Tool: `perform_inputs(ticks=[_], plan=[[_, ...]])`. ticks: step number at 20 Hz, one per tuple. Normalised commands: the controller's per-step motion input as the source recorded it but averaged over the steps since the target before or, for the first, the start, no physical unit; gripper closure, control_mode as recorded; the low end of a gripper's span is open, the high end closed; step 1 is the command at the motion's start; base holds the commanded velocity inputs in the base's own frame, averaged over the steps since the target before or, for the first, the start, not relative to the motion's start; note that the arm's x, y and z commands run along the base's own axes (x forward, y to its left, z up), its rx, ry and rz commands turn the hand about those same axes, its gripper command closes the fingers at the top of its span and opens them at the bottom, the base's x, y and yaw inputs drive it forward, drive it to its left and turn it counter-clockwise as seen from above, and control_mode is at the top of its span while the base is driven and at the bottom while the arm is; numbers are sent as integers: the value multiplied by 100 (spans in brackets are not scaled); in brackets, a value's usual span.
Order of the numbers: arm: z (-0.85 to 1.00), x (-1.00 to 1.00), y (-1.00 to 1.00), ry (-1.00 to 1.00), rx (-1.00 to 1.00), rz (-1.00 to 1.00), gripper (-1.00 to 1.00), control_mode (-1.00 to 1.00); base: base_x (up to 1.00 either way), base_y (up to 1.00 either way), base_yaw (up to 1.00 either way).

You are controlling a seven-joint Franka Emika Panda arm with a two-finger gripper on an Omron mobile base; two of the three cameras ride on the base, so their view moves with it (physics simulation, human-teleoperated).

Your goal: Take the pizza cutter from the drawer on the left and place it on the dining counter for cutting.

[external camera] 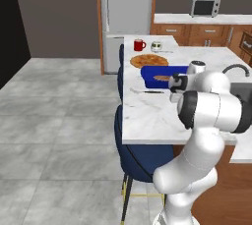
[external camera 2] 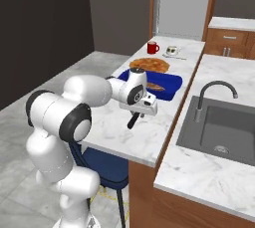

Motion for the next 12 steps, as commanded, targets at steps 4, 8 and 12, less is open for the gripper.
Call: perform_inputs(ticks=[4,8,12], plan=[[-9,6,-1,0,0,0,-100,-100,0,0,0],[0,0,0,0,0,0,-100,-100,0,0,0],[0,0,0,1,0,0,-100,-100,0,0,0]])
